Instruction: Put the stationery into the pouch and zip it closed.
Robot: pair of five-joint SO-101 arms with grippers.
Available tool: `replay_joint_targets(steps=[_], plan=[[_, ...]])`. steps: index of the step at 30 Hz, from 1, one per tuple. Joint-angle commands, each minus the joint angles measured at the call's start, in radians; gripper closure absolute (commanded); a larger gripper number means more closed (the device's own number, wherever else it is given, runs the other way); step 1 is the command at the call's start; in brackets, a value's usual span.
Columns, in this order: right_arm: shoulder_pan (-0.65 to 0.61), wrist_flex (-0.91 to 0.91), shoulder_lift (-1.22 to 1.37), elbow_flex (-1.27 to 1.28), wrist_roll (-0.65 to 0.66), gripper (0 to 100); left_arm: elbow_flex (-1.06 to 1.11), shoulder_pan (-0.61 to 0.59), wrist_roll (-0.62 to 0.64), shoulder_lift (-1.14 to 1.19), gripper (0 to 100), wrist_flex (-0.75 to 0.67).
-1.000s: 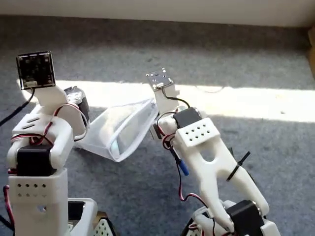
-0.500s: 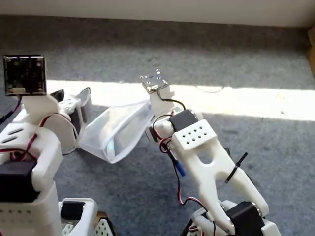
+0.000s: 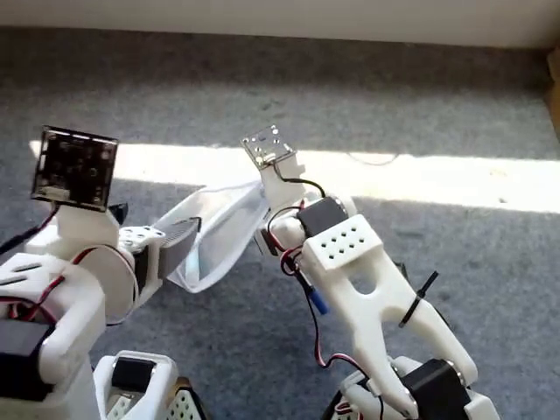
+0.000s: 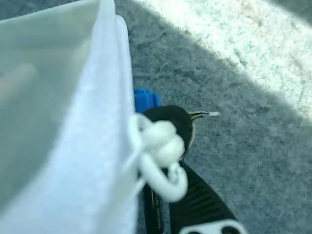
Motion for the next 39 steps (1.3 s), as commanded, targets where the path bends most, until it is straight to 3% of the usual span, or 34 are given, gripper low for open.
replay_joint_targets(steps=[1, 10, 15, 19, 26, 33, 39], plan=[[-0.019, -0.022, -0.039, -0.012, 0.006, 99.4, 0.056, 0.074, -0.012, 0.002, 70, 0.006], [-0.019, -0.022, -0.039, -0.010, 0.006, 99.4, 0.173, 0.074, -0.132, -0.007, 71, 0.008], [-0.018, -0.022, -0.039, -0.010, 0.006, 99.4, 0.248, 0.073, -0.239, -0.007, 80, 0.006], [-0.018, -0.022, -0.039, -0.010, 0.006, 99.4, 0.243, 0.030, -0.244, -0.008, 80, 0.006], [-0.016, -0.021, -0.039, -0.008, 0.006, 99.4, 0.202, -0.200, -0.259, 0.001, 84, 0.005], [-0.015, -0.013, -0.050, -0.010, 0.005, 99.4, 0.283, -0.203, -0.284, 0.002, 99, -0.023], [0.022, -0.013, -0.042, -0.007, 0.005, 99.4, 0.351, -0.208, -0.275, 0.002, 99, -0.135]])
